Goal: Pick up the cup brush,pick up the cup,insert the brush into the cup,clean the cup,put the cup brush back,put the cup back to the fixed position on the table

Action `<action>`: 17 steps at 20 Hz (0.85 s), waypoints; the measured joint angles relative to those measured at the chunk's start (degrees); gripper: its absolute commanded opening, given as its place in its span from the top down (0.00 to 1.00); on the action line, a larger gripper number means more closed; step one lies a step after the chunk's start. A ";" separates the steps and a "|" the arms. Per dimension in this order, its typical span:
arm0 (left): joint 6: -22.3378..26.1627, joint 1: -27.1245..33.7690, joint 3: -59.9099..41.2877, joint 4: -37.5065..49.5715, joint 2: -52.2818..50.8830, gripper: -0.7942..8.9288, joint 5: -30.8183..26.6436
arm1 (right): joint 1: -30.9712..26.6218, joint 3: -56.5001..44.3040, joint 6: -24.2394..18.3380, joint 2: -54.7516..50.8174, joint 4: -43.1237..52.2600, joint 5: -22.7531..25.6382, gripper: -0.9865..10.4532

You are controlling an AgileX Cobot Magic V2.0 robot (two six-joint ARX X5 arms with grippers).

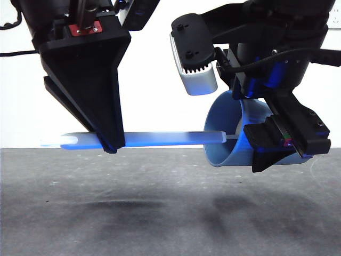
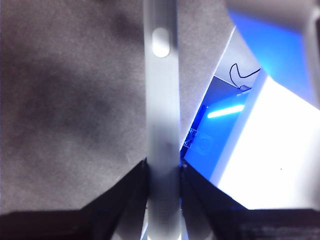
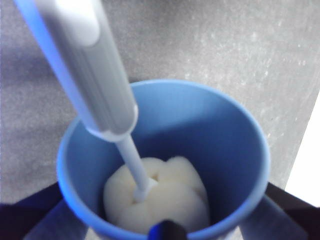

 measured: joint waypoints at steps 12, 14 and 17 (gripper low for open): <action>1.01 0.15 0.00 -10.21 -5.14 0.93 -10.62 | 0.13 0.00 7.48 -0.35 -1.18 1.27 0.93; 1.03 0.79 0.00 -12.90 -6.93 0.93 -11.93 | -0.46 0.00 9.38 -1.29 -1.22 1.81 0.93; 1.01 1.68 0.00 -15.80 -10.10 0.93 -12.48 | -1.01 0.02 10.82 -2.49 -1.42 3.72 0.93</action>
